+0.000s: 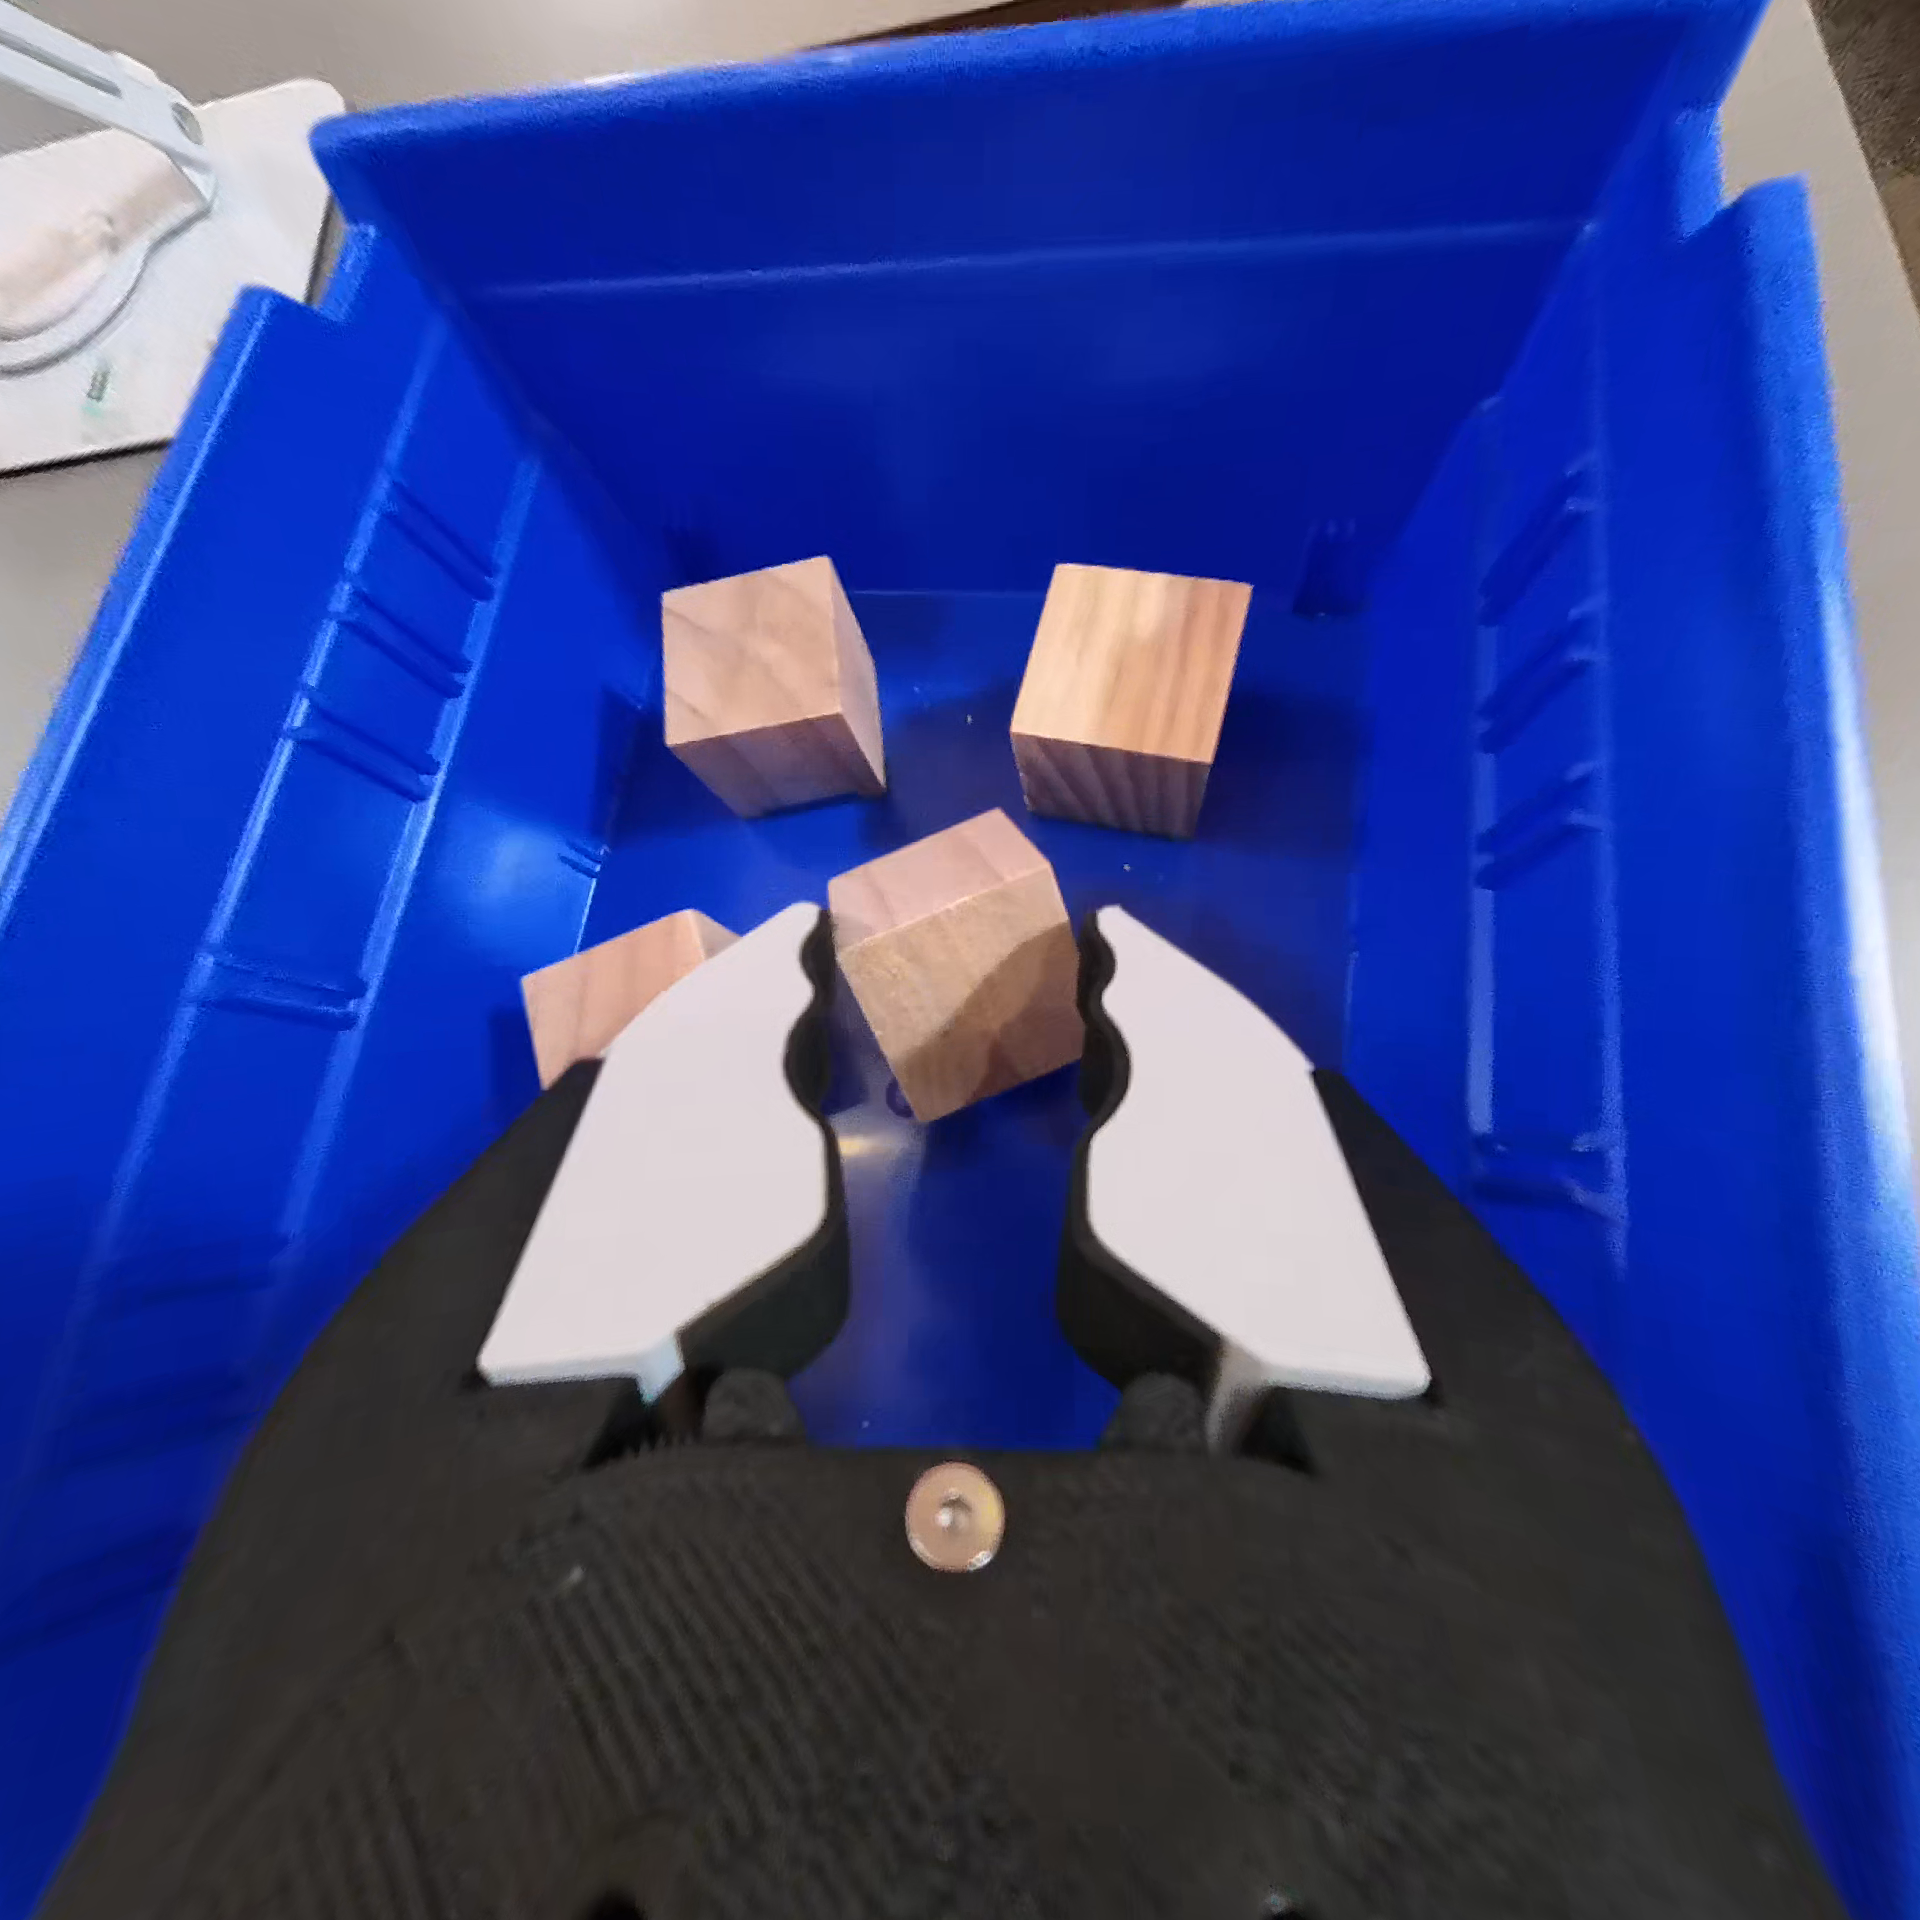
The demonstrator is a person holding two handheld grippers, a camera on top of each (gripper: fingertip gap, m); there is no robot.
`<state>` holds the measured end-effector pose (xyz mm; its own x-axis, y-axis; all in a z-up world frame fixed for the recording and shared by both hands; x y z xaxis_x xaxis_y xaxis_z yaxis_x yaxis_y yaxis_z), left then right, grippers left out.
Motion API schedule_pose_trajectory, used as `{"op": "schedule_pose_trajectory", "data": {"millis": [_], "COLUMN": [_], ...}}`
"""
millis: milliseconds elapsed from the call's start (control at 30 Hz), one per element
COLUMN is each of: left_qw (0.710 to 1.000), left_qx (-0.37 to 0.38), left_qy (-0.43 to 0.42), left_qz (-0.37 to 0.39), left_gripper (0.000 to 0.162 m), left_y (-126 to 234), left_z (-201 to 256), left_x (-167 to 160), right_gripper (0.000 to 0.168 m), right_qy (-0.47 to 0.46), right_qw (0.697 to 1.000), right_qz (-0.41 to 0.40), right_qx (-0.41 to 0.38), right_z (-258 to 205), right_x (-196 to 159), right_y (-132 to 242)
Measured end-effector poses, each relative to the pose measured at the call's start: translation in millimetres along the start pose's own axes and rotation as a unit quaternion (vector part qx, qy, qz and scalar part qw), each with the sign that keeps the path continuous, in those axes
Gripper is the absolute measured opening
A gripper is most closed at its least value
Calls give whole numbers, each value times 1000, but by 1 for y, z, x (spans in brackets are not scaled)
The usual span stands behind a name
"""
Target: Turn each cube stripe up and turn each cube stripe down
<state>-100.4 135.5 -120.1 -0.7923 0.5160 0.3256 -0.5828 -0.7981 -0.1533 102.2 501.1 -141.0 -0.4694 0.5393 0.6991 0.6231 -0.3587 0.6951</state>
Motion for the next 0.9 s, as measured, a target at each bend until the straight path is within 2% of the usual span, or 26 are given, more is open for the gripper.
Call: {"op": "schedule_pose_trajectory", "data": {"millis": [367, 567, 667, 800, 900], "left_qw": [1000, 1000, 1000, 1000, 1000], "left_qx": [1, 0, -1, 1, 13], "left_qy": [-1, 1, 2, 0, -22], "left_qz": [1, 2, 3, 0, -8], "left_gripper": [49, 49, 49, 49, 49], "left_y": [0, 1, 1, 0, -2], "left_z": [0, 0, 0, -1, 1], "left_x": [1, 3, 4, 3, 1], "right_gripper": [47, 65, 62, 53, 50], "right_qy": [14, 54, 69, 41, 55], "right_qw": [993, 989, 991, 998, 998], "right_qz": [-117, -133, -103, -39, 13], "right_qx": [-29, -31, -41, -4, 20], "right_z": [5, 3, 8, 3, -15], "right_x": [-18, -10, 4, 20, 34], "right_y": [8, 24, 44, 58, 65]}}
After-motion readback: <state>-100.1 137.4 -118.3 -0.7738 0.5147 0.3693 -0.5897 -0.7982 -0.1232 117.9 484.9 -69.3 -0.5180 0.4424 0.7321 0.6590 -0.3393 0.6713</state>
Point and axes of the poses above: each gripper's, where its closed fingertips meet, y back along the fingers, x out of its top, z = x × y across the jaws, the point moved 6 cm from there along y, back along the fingers, and after that the axes turned 2 degrees about -z, right-handed, at the moved point
